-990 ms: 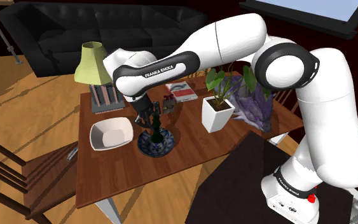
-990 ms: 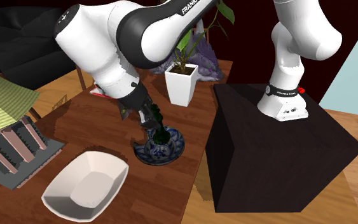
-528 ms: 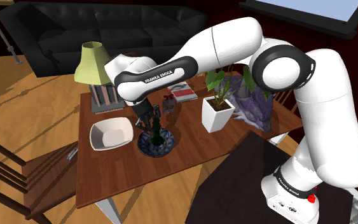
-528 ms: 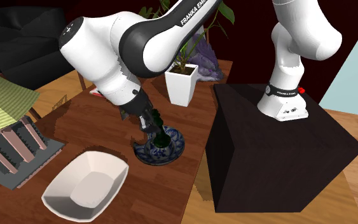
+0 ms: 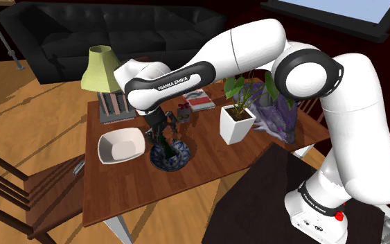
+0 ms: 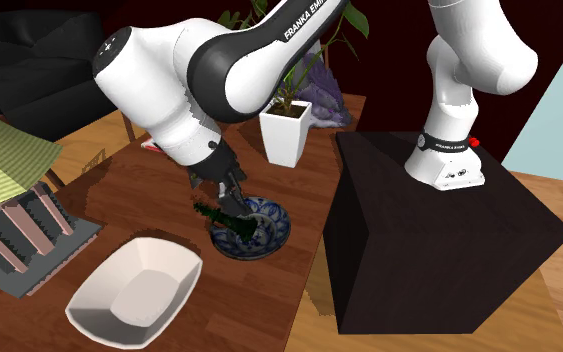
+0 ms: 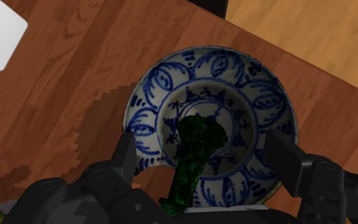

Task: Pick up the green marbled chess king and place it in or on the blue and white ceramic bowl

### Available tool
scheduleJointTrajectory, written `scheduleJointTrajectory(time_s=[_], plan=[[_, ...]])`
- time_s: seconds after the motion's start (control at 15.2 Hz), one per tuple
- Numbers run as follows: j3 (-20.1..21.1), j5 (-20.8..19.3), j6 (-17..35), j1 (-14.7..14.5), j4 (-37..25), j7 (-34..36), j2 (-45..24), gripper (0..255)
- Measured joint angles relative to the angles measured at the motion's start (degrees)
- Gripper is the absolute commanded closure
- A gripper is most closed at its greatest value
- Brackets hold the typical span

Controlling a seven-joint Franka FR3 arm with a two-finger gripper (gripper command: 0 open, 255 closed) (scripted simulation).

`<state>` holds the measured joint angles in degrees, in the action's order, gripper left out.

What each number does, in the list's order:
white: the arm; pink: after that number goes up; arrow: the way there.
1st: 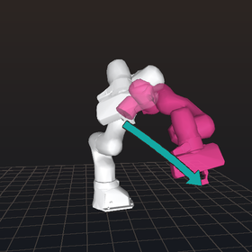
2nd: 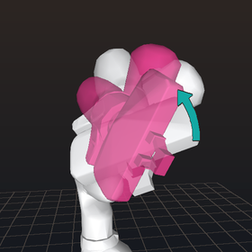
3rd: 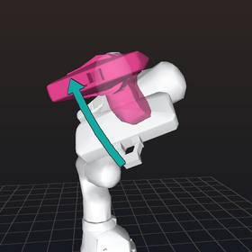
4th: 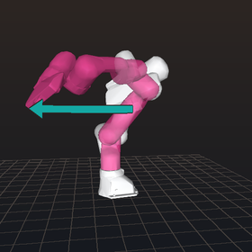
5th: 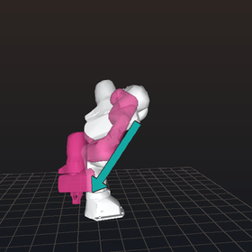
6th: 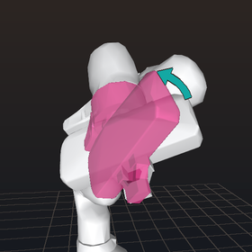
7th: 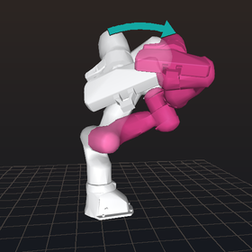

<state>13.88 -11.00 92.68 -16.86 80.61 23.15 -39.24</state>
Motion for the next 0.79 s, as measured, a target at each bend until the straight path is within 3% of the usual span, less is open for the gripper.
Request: scheduleJointTrajectory(time_s=[0.2, 0.46, 0.79], plan=[[0.01, 0.02, -1.04, -0.20, -1.38, -0.04, -0.32, 0], [-0.04, -0.01, -7.69, -1.33, -10.23, -0.47, -2.37, 0], [-0.05, 0.00, -8.47, -1.43, -11.15, -0.55, -2.57, 0]])
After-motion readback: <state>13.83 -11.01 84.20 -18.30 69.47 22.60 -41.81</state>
